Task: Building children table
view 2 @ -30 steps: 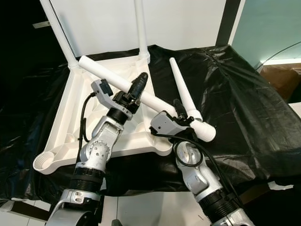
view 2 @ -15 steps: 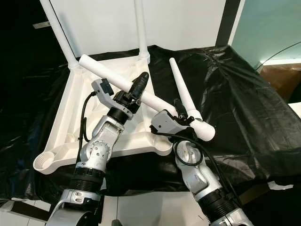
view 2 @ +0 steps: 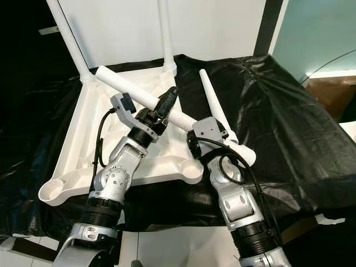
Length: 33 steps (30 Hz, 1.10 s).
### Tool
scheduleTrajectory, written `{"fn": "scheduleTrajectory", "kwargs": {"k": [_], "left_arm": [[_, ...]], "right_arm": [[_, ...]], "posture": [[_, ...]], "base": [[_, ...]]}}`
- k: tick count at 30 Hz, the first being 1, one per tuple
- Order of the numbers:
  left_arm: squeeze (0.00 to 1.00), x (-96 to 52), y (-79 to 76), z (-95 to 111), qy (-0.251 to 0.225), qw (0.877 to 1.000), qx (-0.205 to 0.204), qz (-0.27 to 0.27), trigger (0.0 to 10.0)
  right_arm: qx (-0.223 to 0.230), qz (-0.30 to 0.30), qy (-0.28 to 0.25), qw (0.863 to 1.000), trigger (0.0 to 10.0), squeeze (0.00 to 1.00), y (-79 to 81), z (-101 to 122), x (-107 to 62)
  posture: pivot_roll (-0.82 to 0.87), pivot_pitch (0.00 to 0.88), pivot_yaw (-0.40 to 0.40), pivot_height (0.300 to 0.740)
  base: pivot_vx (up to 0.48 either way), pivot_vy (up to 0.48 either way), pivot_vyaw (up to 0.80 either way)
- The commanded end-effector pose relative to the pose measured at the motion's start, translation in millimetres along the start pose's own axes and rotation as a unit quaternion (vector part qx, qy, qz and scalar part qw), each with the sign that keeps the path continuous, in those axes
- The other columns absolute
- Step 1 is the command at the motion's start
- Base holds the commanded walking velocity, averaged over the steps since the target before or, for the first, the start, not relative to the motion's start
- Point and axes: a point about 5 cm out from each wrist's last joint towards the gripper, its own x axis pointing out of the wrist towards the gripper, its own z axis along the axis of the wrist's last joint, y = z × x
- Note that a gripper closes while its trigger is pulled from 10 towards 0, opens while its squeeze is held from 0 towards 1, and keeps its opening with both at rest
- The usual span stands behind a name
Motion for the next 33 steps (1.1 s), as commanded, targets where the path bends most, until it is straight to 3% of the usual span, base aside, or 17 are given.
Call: {"fn": "scheduleTrajectory", "kwargs": {"k": [1,4,6,13,22,23,24,28,30,33], "left_arm": [[0.00,0.0,-12.5,-10,0.025,0.995,-0.005,-0.091,0.0],[0.00,0.3,-15.3,-13,0.030,0.994,-0.007,-0.101,0.0],[0.00,0.3,-15.6,-13,0.031,0.994,-0.008,-0.103,0.0],[0.00,-0.2,-19.4,-12,0.045,0.989,-0.010,-0.142,0.0],[0.00,-4.0,-19.9,-8,0.049,0.986,-0.009,-0.158,0.0],[0.00,-4.7,-20.0,-8,0.050,0.986,-0.008,-0.160,0.0],[0.00,-4.7,-20.0,-8,0.050,0.986,-0.008,-0.160,0.0],[0.00,-6.2,-21.4,-6,0.054,0.984,-0.006,-0.168,0.0],[0.00,-6.2,-21.4,-6,0.054,0.984,-0.006,-0.168,0.0],[0.00,-5.8,-23.2,-5,0.054,0.983,-0.004,-0.173,0.0]], "right_arm": [[0.035,0.109,0.015,0.993,10.0,0.00,24.6,3,-5.2],[0.048,0.156,0.000,0.987,10.0,0.00,14.5,15,-13.6],[0.050,0.157,-0.002,0.986,10.0,0.00,12.4,16,-14.1],[0.098,0.156,0.020,0.983,10.0,0.00,-19.1,8,-18.3],[0.121,0.202,0.045,0.971,10.0,0.00,-15.4,0,-24.4],[0.122,0.230,0.052,0.964,0.2,0.00,-9.8,-4,-27.3],[0.122,0.230,0.052,0.964,0.2,0.00,-9.8,-4,-27.3],[0.115,0.315,0.067,0.940,0.0,0.00,6.6,-10,-40.4],[0.115,0.315,0.067,0.940,0.0,0.00,6.6,-10,-40.4],[0.114,0.343,0.076,0.929,0.0,0.00,13.3,-14,-45.7]], "posture": [[-0.15,0.009,0.080,0.740],[-0.16,0.006,0.078,0.740],[-0.16,0.006,0.078,0.740],[-0.16,0.005,0.075,0.740],[-0.14,0.006,0.072,0.740],[-0.14,0.006,0.073,0.740],[-0.14,0.006,0.073,0.740],[-0.13,0.004,0.076,0.740],[-0.13,0.004,0.076,0.740],[-0.13,0.007,0.081,0.740]], "base": [[0.000,0.000,0.00],[0.000,0.000,0.00],[0.000,0.000,0.00],[0.000,0.000,0.00],[0.000,0.000,0.00],[0.000,0.000,0.00],[0.000,0.000,0.00],[0.000,0.000,0.00],[0.000,0.000,0.00],[0.000,0.000,0.00]]}}
